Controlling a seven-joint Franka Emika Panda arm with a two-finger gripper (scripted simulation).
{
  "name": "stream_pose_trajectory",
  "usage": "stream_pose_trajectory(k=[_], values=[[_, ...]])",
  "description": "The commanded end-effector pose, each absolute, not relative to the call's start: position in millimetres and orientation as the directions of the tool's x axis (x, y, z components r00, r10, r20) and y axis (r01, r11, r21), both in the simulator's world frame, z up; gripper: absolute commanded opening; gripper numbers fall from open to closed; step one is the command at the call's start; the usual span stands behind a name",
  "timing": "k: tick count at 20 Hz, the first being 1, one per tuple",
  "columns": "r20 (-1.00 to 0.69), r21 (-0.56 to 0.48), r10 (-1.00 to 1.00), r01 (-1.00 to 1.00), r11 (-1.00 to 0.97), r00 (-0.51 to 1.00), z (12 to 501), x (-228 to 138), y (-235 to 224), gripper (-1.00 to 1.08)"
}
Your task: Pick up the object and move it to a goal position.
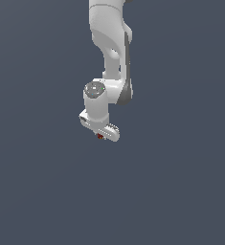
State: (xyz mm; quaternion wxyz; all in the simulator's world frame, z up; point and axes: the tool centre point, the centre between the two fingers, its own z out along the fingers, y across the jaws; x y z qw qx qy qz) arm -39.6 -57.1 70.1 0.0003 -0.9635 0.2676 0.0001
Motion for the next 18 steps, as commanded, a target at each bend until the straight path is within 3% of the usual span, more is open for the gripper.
stream_pose_trajectory(k=[1,10,18], values=[[0.0,-0.001,-0.516,-0.516,-0.857,0.857,85,-38,-87,-1.0],[0.0,-0.001,-0.516,-0.516,-0.857,0.857,137,-30,-188,-1.0],[0.0,0.0,-0.515,-0.515,-0.857,0.857,161,-23,-236,-1.0]])
